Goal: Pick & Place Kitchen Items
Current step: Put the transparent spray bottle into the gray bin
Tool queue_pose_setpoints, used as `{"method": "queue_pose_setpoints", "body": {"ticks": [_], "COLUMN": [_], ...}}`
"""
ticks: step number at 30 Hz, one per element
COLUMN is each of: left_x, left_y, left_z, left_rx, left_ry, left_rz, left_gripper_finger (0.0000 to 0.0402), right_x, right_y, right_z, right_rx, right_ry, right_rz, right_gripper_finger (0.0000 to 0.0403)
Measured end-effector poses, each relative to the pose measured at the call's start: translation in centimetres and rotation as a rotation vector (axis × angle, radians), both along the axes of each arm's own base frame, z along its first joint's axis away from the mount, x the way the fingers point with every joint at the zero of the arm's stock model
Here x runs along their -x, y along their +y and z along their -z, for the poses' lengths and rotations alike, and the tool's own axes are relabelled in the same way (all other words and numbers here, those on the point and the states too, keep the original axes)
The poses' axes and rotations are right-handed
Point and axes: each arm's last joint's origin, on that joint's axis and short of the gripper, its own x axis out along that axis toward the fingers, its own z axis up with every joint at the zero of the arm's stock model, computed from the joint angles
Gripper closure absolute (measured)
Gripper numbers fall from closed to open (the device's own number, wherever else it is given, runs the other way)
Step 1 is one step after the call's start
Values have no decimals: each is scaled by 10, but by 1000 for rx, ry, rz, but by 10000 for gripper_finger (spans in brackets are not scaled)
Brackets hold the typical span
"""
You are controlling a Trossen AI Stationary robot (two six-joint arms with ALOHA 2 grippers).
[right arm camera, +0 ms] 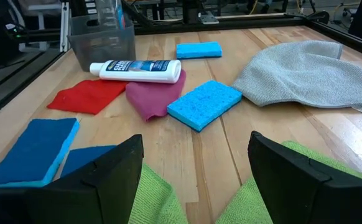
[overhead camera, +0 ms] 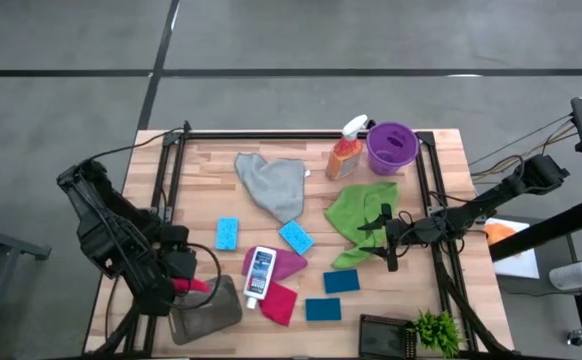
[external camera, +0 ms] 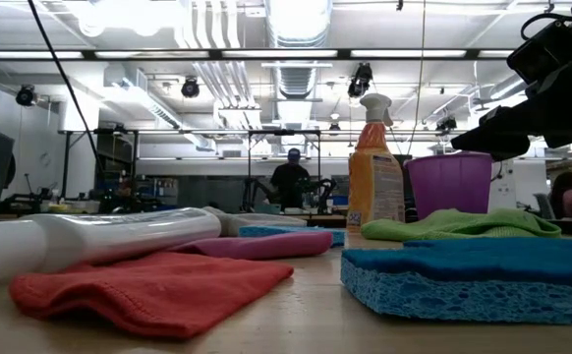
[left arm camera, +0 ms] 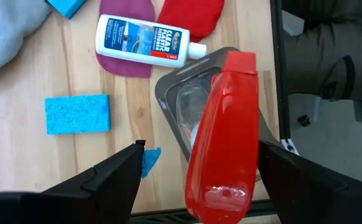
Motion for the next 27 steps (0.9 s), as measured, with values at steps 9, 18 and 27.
{"method": "queue_pose_setpoints", "body": {"ticks": [9, 18, 27], "left_x": [0, 0, -2], "left_y": [0, 0, -2], "left_z": [-1, -1, -2], "left_rx": [7, 7, 25], "left_ry": [-6, -7, -25], "left_rz": [0, 3, 2], "left_gripper_finger": [90, 90, 90], "right_x": [0, 0, 0], "right_y": [0, 0, 0], "right_z": [0, 0, 0], "right_rx": [0, 0, 0], "right_ry": [0, 0, 0], "right_rz": [0, 0, 0], "right_gripper_finger": [119, 119, 119]}}
